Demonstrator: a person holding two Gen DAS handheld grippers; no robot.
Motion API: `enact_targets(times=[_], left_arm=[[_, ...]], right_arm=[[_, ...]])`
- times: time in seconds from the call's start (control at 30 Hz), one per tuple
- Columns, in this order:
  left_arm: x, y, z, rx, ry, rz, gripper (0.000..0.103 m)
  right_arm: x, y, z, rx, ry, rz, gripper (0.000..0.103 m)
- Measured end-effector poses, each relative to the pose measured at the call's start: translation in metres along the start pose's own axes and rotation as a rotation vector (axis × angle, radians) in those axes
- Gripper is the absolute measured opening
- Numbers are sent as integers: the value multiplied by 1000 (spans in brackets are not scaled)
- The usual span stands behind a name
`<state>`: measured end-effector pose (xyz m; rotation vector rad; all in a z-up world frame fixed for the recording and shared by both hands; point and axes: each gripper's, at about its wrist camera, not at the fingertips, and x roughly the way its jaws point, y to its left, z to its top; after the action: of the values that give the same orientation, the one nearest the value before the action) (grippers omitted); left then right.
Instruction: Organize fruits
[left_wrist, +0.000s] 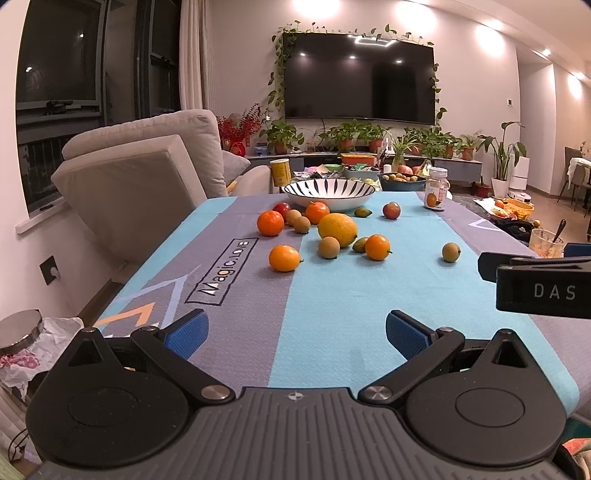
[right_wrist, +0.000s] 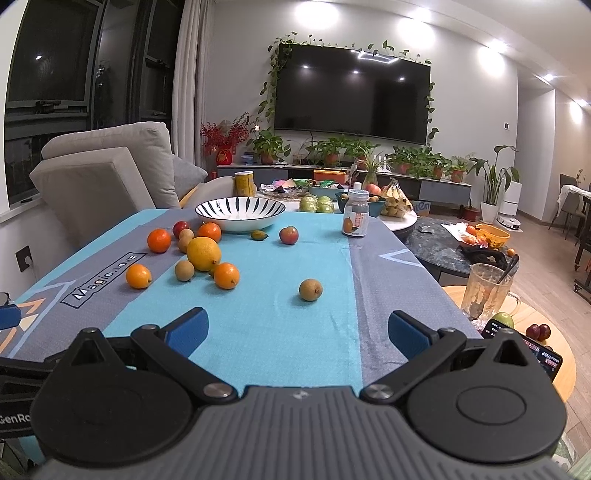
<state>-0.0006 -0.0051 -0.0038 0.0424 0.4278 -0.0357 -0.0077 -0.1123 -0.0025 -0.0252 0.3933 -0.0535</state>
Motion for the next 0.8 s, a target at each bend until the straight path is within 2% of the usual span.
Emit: enact_targets(times=[0.8], left_arm=[[-3, -3, -2, 5, -26, -14, 103]], right_arm=[[-1, -1, 0, 9, -11, 5, 62]])
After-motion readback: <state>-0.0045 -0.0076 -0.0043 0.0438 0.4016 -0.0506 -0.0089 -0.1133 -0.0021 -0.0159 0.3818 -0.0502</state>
